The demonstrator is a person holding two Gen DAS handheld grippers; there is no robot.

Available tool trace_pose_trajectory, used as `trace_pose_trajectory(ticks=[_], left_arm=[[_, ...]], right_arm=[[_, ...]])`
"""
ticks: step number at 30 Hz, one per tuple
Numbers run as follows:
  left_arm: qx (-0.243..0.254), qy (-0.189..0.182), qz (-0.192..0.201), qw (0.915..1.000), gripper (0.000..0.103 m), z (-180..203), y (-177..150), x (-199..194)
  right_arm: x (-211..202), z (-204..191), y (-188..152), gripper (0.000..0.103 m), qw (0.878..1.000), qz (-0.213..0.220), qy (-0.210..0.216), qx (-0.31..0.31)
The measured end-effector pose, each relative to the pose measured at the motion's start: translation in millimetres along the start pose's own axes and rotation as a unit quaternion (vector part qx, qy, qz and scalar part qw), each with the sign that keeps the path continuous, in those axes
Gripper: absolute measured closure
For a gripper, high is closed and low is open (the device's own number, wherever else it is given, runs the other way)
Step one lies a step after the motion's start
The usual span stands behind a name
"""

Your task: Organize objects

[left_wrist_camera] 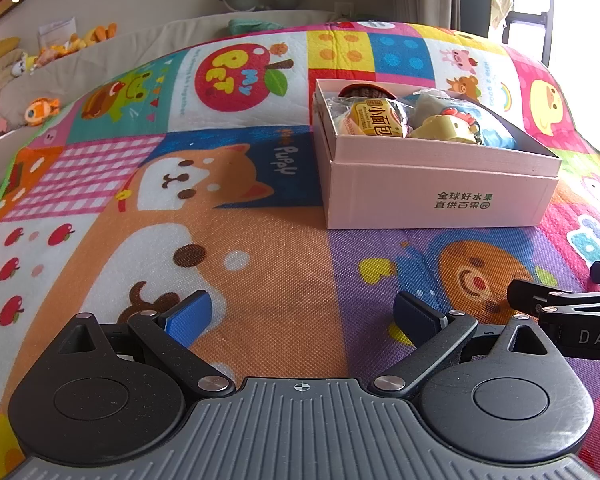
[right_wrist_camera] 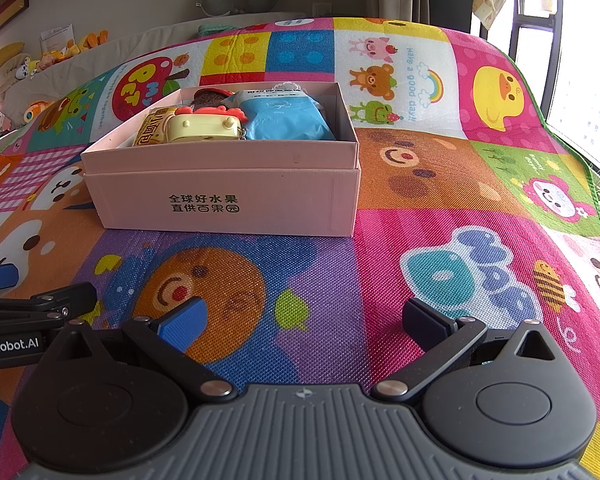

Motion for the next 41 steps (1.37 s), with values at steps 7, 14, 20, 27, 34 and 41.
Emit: trace_pose_trajectory(ticks=[7,14,20,27,34,41], left_arm=[[-0.001,0.0,0.0,1.0,0.002,0.0,-0.1,-0.5],[-0.002,-0.001,0.0,1.0,0.002,-0.3,-0.1,-0.7],[-0.001,-0.001,-0.001,1.0,0.002,-0.3,0.1,-0.7],[-0.002,-0.002,-0.001,1.0,0.003,-0.5,0.0,-0.3],[-0.001,-0.003,-0.001,1.0,0.003,-2.2,-0.9,-0.6],[-0.002,-0.006,0.0,1.0,0.003,-4.0,-1.6,-2.1]], right_arm=[[0.4,-0.2,-0.2,0.0,1.0,0.0,0.0,0.0],[0.6,-0.1,-0.1,0.0,1.0,0.0,0.0,0.0],[0.6,-0.1,-0.1,0.0,1.0,0.0,0.0,0.0],[0.6,-0.1,-0.1,0.0,1.0,0.0,0.0,0.0],[0.2,-0.1,-0.1,0.0,1.0,0.0,0.0,0.0],[0.0,-0.1,-0.1,0.0,1.0,0.0,0.0,0.0]])
Point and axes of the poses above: each gripper's, at about its wrist camera, not at the fingertips, and x roughly the way its jaws point, z to its right, y to its top, the point moved 5 cm from there along x, roughly the way its jaws point, and after that the axes turned 5 degrees about z, right-handed, at the moved point
